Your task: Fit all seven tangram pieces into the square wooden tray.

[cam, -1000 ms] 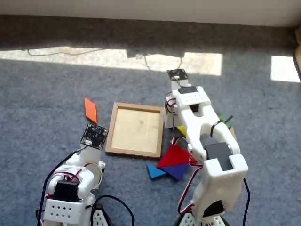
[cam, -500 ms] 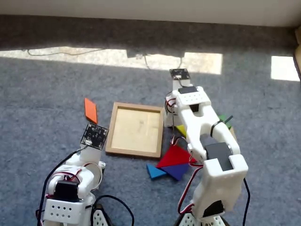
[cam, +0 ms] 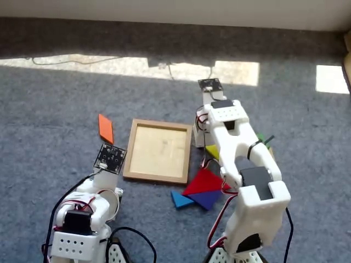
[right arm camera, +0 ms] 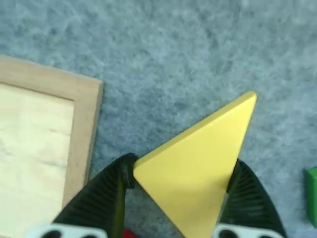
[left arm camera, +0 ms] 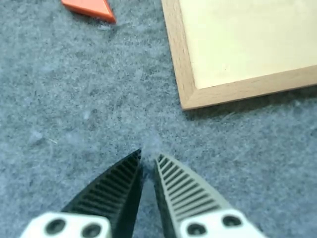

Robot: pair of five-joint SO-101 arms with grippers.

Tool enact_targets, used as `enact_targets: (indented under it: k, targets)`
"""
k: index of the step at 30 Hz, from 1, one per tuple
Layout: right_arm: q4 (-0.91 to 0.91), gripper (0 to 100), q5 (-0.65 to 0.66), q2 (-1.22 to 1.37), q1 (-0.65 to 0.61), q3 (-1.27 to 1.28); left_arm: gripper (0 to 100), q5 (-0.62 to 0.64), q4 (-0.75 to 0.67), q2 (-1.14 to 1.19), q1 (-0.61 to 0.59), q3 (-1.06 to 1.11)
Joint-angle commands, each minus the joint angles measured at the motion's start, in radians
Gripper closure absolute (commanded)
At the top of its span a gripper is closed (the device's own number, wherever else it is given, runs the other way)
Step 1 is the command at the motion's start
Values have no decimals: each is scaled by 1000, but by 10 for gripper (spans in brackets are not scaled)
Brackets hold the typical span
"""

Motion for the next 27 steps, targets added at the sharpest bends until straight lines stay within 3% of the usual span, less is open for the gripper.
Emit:
enact_targets:
  k: [1, 9, 17, 22, 27]
  targets:
    - [-15, 848, 49, -125, -16, -42, 994, 9, -2, -21, 13, 21]
    - [-2, 848, 226, -252, -125, 2, 994, 9, -2, -21, 13, 21]
    - [-7, 849, 583, -213, -303, -2, 994, 9, -2, -21, 13, 21]
    - [-51, 850, 770, -136, -343, -4, 994, 9, -2, -21, 13, 21]
    - [-114, 850, 861, -85, -363, -4, 994, 9, -2, -21, 13, 21]
